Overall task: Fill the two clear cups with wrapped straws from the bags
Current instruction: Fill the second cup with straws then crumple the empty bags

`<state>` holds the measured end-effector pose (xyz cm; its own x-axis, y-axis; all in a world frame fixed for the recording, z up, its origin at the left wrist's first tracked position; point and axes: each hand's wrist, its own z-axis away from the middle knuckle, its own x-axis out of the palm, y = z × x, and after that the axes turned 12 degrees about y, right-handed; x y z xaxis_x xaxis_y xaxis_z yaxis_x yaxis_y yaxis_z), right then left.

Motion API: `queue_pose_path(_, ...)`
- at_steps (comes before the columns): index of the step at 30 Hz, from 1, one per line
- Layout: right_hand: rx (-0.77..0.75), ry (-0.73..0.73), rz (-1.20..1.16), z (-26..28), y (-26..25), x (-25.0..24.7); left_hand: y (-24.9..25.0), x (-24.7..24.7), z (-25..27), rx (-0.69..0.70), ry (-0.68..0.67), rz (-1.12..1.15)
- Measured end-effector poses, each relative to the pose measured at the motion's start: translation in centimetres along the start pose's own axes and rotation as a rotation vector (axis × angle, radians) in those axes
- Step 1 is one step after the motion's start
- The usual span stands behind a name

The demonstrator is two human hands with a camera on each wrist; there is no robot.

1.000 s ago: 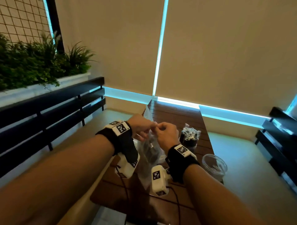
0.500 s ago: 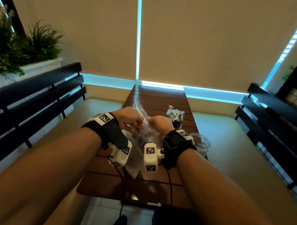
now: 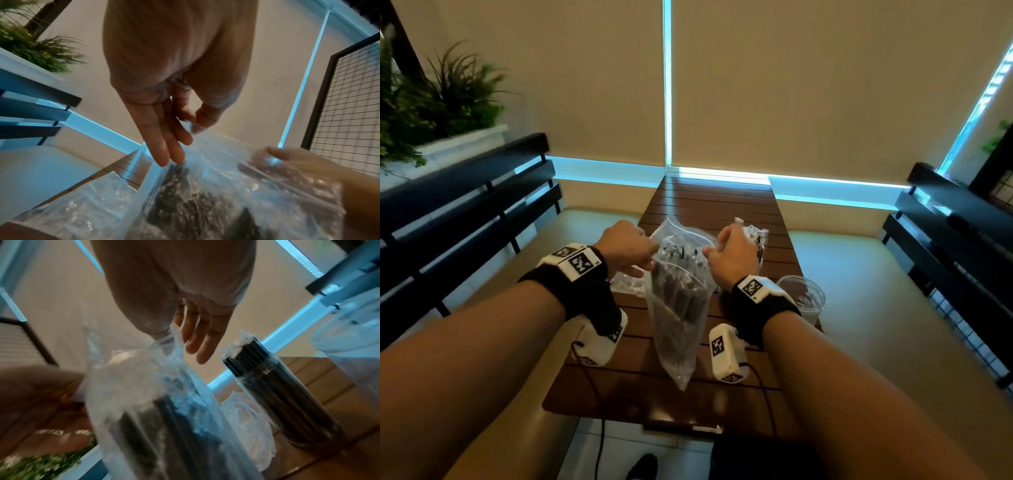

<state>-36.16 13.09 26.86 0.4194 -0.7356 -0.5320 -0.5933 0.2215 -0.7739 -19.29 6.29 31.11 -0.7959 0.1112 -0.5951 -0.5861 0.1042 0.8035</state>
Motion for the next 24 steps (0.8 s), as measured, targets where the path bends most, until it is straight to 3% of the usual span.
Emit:
queue_pose_path(3,-0.073,0.035,0.040,-0.8,-0.5,-0.2,0.6,0.8,0.2,0.045,-0.012,0.016)
queue_pose_path(6,-0.032,0.078,0.181,-2.0,0.7,-1.9,-0.2,-0.1,-0.3,0.055,0.086,-0.057)
queue_pose_path(8,-0.189,0.156,0.319,-2.4,1.5,-2.9,-0.9,-0.8,-0.6,0.038,0.093,-0.081)
queue_pose_path(10,-0.456,0.164,0.248,-2.3,0.8,-2.8,-1.1,-0.8,-0.8,0.032,0.049,-0.060)
queue_pose_path(13,-0.733,-0.202,0.243,-1.6,-2.3,-1.0,-0.2,0.3,-0.4,0.099,0.001,-0.038)
queue_pose_path(16,-0.857,-0.447,0.422,-1.6,-4.6,0.9,0.5,1.0,-0.1,0.228,0.018,-0.094)
queue_pose_path(20,-0.908,-0.546,0.440,-2.3,-4.7,2.2,0.1,0.7,-0.2,0.286,0.027,-0.082)
queue_pose_path(24,-0.910,-0.596,0.799,-2.9,-3.6,3.3,-0.4,0.6,-0.5,0.303,0.031,-0.037)
